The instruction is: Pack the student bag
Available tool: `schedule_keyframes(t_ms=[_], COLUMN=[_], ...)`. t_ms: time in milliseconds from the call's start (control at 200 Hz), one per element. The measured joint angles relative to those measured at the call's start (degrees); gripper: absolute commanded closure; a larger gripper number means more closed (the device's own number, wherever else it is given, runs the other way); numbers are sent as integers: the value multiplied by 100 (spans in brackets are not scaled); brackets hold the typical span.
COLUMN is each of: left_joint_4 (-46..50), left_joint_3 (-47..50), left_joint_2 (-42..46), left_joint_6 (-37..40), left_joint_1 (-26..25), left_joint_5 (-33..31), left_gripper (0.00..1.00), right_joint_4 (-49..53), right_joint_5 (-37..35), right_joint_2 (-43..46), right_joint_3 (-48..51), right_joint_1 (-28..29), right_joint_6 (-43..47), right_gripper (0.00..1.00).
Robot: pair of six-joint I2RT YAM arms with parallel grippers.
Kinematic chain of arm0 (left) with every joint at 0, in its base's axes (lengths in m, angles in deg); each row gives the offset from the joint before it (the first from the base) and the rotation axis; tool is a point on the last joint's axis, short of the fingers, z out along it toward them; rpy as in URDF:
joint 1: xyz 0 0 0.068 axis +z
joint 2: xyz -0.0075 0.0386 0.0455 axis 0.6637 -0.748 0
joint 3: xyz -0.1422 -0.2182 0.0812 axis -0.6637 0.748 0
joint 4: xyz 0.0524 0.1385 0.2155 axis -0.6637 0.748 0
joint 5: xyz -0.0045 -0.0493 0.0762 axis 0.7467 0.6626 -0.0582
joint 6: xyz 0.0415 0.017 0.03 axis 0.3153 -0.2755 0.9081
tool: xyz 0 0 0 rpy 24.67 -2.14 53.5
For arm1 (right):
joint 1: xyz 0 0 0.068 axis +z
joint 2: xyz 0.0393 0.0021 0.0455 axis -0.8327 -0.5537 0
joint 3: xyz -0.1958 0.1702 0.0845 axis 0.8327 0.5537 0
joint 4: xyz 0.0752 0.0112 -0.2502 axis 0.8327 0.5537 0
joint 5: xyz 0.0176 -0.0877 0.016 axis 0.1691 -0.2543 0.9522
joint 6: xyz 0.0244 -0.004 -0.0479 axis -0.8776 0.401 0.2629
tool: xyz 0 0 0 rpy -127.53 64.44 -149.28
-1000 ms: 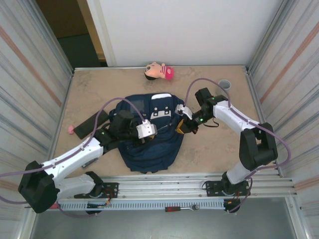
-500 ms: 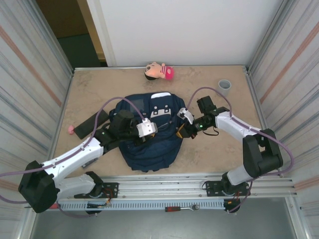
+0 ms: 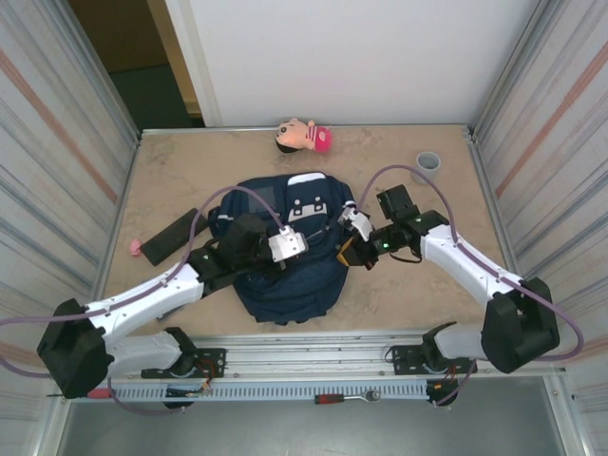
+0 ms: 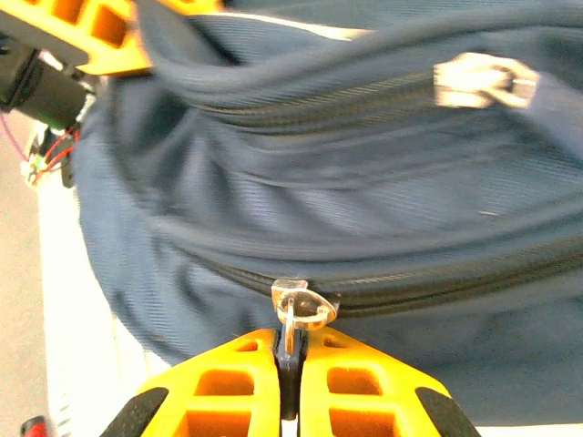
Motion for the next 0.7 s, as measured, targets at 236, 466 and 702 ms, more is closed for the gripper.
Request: schedule_keyframes(t_ms=[236,466,702], left_joint_4=[-188,-476,-656], left_joint_3=[-138,-140,-138], left_joint_2=[-345,-542,-566], left_joint_6=[-457,-691,-767], left_joint_1=[-127,-232,-236], left_joint_5=[-271,-348,-407], left_gripper=[100,100,100], right_joint_4=[-28,-684,-1305], right_joint_5=[-649,-1176,-1241], right_joint_2=[245,822,1263], right_joint_3=[-70,575,1086], right_joint_1=[931,997,807], right_joint_6=[-752,-1908,-2723], right_gripper=[95,84,100])
